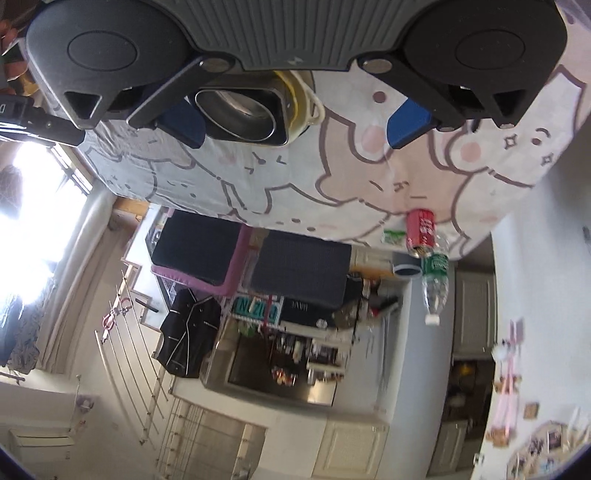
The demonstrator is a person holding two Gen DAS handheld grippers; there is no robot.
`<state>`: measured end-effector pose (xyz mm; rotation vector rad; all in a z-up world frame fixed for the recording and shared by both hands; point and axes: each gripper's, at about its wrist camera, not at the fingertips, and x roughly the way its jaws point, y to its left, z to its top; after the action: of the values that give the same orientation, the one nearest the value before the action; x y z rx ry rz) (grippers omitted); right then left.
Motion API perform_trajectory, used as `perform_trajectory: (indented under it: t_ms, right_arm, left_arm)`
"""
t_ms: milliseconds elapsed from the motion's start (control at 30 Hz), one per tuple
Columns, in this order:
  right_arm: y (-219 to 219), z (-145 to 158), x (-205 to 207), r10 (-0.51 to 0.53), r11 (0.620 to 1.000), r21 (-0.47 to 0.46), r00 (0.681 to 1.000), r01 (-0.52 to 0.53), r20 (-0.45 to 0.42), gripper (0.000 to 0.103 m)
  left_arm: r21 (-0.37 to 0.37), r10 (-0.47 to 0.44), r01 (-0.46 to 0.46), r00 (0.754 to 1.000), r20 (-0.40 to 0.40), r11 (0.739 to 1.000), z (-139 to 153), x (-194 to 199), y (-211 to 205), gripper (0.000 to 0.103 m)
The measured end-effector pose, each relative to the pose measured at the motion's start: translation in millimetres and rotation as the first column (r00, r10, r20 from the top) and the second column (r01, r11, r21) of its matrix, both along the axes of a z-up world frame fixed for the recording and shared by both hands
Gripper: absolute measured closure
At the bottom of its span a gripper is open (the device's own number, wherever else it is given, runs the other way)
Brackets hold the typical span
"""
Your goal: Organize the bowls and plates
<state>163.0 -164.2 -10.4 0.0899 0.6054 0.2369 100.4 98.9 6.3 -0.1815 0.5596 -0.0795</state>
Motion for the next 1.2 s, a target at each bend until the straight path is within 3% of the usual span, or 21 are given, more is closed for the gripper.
perform_trajectory:
  t_ms: [100,267,467,900,1200]
  right_arm:
    - [4.6,0.9,-20.8,0.002,1.000,0.002,1.000,-0.002,0.031,0.000]
    - [11.4,-3.1,-49.4,-0.016,1.000,-0.010,0.997,0.017,0.079,0.000]
    - [23.5,-16.1,-78.4,-0.032,0.998,-0.059,0.993,0.038,0.112,0.000]
    - [31.6,-49.9,-113.9,-0.082,0.990,-0.106,0.991,0.093,0.110,0.000]
    - [24.9,-55.1,-118.8,-0.120,0.985,-0.109,0.985,0.133,0.121,0.000]
  left_arm:
    - [0.044,0.017,-0.017,1.000,0.017,0.999,-1.3,-16.3,-1.8,0.000]
    - [0.050,-0.012,0.011,1.000,0.019,0.999,-11.9,-36.2,-2.2,0.000]
    - [0.129,-0.004,0.002,1.000,0.014,0.992,-28.9,-53.0,-5.3,0.000]
    - [0.217,-0.037,0.031,0.999,0.021,0.976,-52.1,-68.7,-15.4,0.000]
    - [0.251,-0.060,0.054,0.998,0.020,0.967,-61.4,-70.6,-24.4,0.000]
